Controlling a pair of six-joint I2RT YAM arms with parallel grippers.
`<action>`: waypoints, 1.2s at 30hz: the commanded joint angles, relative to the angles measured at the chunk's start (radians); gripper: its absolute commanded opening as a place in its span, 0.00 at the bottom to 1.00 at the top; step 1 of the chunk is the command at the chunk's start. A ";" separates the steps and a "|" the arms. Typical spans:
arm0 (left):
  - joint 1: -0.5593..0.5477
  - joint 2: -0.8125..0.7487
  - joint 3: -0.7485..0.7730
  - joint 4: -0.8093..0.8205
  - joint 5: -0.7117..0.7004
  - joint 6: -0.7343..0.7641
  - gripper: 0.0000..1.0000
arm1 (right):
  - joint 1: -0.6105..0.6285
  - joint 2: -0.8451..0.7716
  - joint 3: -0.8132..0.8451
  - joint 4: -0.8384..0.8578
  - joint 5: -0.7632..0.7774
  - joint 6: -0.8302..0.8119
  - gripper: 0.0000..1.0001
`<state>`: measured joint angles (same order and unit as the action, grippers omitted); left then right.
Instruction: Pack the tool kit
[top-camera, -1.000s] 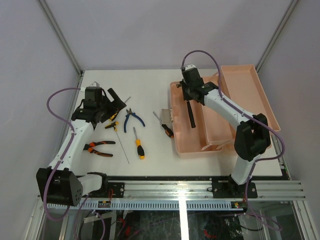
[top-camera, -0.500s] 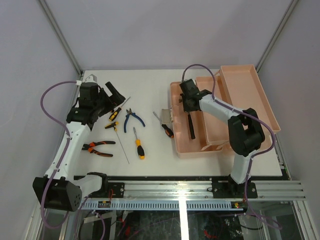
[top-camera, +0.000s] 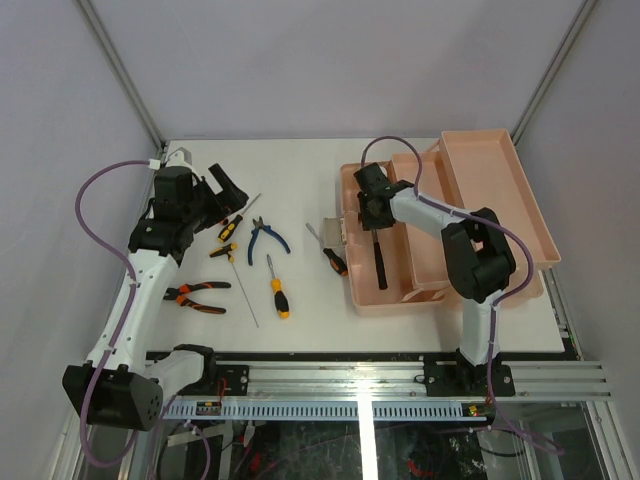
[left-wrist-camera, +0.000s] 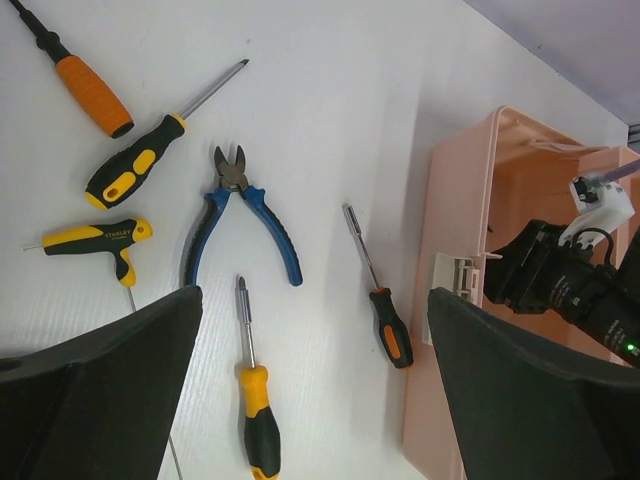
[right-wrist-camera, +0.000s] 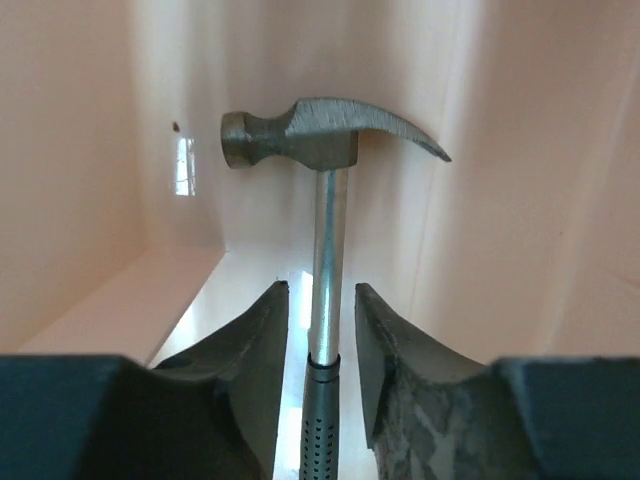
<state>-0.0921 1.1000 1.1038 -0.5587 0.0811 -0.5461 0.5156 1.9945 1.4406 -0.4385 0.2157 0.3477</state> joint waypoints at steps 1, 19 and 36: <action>-0.007 -0.012 0.000 0.001 -0.018 0.033 0.94 | -0.006 -0.028 0.068 -0.001 0.006 -0.003 0.43; -0.008 -0.043 -0.043 -0.004 -0.067 0.075 0.94 | 0.159 0.106 0.853 -0.309 -0.123 -0.288 0.51; -0.006 -0.113 -0.027 -0.061 -0.120 0.103 0.95 | 0.334 0.424 0.888 -0.343 -0.270 -0.354 0.57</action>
<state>-0.0956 1.0161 1.0695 -0.5976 -0.0086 -0.4656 0.8467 2.4489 2.2982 -0.7929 -0.0246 0.0296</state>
